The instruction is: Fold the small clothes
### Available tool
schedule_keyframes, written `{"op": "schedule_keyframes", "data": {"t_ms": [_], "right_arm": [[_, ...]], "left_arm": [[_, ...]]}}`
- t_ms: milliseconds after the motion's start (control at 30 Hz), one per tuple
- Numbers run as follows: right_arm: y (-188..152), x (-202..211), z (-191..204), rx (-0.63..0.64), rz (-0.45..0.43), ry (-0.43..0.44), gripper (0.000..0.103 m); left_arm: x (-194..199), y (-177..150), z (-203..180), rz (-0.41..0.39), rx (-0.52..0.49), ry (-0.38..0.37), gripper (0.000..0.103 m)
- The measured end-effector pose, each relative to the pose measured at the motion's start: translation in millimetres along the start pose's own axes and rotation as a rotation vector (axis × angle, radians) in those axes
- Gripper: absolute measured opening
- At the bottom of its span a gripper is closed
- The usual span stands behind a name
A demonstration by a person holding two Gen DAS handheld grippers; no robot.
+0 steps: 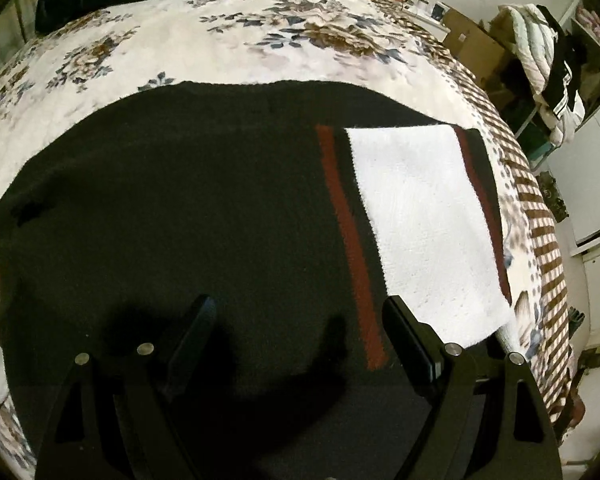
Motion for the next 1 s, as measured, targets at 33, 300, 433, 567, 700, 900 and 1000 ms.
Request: {"op": "schedule_keyframes", "data": {"t_ms": [33, 300, 433, 567, 700, 900, 1000], "right_arm": [[0.9, -0.7, -1.7, 0.01, -0.008, -0.027, 0.087], [5.0, 2.6, -42.6, -0.036, -0.022, 0.022, 0.087], [3.3, -4.3, -87.3, -0.105, -0.003, 0.051, 0.087], [-2.8, -18.1, -142.6, -0.154, 0.013, 0.03, 0.087], [-11.4, -35.3, -202.3, -0.219, 0.041, 0.007, 0.087], [-27.5, -66.4, -283.3, -0.324, 0.099, -0.011, 0.087], [-36.6, -79.4, -312.7, -0.358, 0.122, -0.017, 0.087]], "left_arm": [[6.1, 1.2, -25.6, 0.003, -0.052, -0.032, 0.013], [50.8, -63.2, -239.8, 0.085, -0.426, -0.313, 0.012], [70.6, -116.8, -319.8, 0.152, -0.539, -0.42, 0.012], [84.8, -160.2, -377.7, 0.204, -0.614, -0.48, 0.012], [97.2, -204.8, -426.0, 0.272, -0.669, -0.519, 0.012], [118.1, -272.3, -481.8, 0.338, -0.74, -0.567, 0.012], [126.2, -306.9, -507.0, 0.374, -0.775, -0.593, 0.012]]}}
Point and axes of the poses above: each gripper's, at about its wrist camera, not at the fingertips, and x roughly against the way its jaws point, z to its left, y to its top, the point moved 6 cm from there along -x, roughly the way its jaws point, and after that the axes turned 7 degrees about -y, right-handed, at the moved point
